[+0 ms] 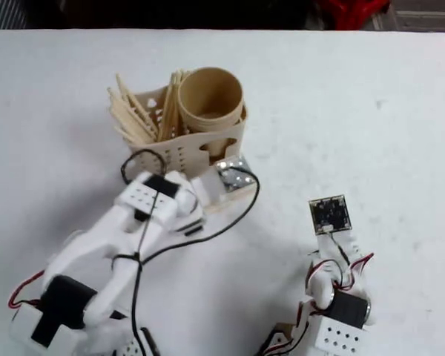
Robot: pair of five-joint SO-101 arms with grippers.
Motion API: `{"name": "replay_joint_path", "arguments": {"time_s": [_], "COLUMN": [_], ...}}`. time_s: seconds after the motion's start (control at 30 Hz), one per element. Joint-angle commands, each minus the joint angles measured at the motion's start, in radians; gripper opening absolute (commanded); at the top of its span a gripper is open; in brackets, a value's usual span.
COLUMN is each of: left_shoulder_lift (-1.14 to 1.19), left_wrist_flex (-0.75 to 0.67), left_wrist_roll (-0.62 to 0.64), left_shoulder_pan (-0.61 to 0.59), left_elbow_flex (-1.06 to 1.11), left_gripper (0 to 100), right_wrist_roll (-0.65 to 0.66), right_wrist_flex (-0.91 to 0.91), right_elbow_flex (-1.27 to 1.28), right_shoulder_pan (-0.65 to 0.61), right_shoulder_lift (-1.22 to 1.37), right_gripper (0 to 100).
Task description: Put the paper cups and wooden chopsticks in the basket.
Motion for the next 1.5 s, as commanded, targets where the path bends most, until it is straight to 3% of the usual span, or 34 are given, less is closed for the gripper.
{"name": "replay_joint_path", "arguments": {"time_s": [0.0, 0.17, 0.33, 0.57, 0.7, 1.0, 1.3, 1.47], "left_shoulder_lift": [-0.001, 0.136, 0.269, 0.268, 0.272, 0.274, 0.285, 0.381], "left_wrist_flex": [-0.017, -0.037, 0.063, 0.091, 0.147, 0.169, 0.112, 0.189], "left_wrist_roll": [0.003, 0.005, 0.003, 0.006, 0.005, 0.011, 0.043, 0.054], "left_shoulder_pan": [-0.013, -0.01, -0.013, -0.008, 0.061, 0.137, 0.101, 0.099], "left_elbow_flex": [-0.006, -0.064, -0.203, -0.204, -0.204, -0.209, -0.25, -0.351], "left_gripper": [20, 20, 20, 19, 14, 16, 22, 21], "right_wrist_roll": [-0.008, -0.008, -0.008, -0.008, -0.008, -0.008, -0.008, -0.008], "right_wrist_flex": [-0.013, -0.013, -0.013, -0.013, -0.013, -0.013, -0.013, -0.013], "right_elbow_flex": [0.006, 0.006, 0.006, 0.006, 0.006, 0.006, 0.006, 0.006], "right_shoulder_pan": [-0.002, -0.002, -0.002, -0.002, -0.002, -0.002, -0.002, -0.002], "right_shoulder_lift": [-0.007, -0.007, -0.007, -0.007, -0.007, -0.007, -0.007, -0.007], "right_gripper": [1.8, 1.8, 1.8, 1.8, 1.8, 1.8, 1.8, 1.8]}}
